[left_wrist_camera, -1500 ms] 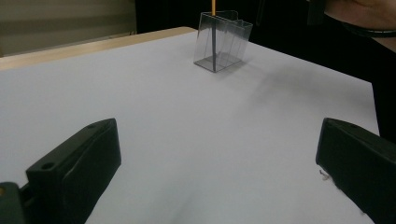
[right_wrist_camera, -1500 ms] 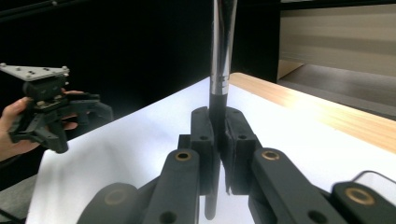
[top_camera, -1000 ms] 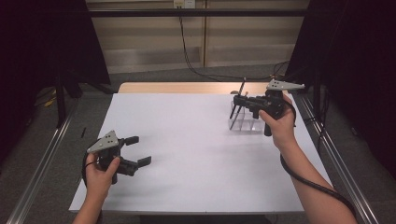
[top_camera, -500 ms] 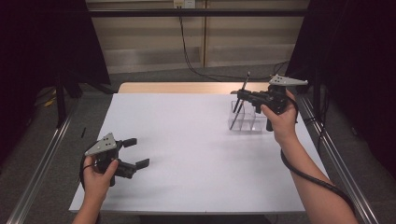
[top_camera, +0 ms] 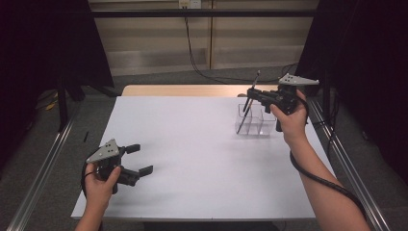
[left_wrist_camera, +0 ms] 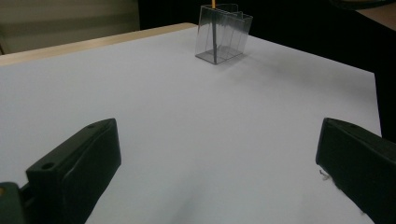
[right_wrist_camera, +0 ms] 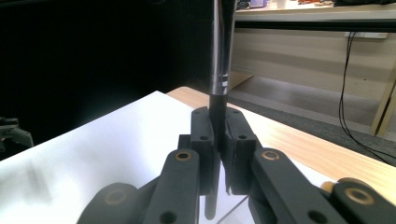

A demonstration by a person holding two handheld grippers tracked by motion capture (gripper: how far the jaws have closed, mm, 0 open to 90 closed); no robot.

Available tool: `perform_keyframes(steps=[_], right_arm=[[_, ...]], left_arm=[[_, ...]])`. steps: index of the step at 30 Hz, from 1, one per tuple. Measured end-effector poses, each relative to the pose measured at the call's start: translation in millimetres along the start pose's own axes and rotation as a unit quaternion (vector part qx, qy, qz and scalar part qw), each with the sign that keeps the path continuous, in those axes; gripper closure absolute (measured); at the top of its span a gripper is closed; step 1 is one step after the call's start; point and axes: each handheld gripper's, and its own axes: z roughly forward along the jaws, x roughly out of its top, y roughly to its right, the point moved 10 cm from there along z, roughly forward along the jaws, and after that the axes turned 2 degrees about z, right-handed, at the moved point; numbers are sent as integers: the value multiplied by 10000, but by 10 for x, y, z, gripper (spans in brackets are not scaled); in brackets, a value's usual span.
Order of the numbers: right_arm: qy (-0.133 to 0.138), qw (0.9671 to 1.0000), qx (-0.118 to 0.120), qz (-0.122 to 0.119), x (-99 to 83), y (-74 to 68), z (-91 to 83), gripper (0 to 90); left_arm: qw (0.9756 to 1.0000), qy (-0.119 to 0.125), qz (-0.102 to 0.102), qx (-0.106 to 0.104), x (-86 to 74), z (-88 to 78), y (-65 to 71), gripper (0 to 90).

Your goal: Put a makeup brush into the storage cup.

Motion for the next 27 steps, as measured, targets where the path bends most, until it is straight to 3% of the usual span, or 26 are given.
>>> perform_keyframes(steps=[11, 27], right_arm=[[-79, 9996, -240, -136, -30, 88, 25, 847], [-297, 9987, -360, -197, -223, 153, 197, 847]], left_arm=[[10000, 61, -3, 14, 2, -42, 21, 0], [10000, 70, 33, 63, -33, -91, 36, 0]])
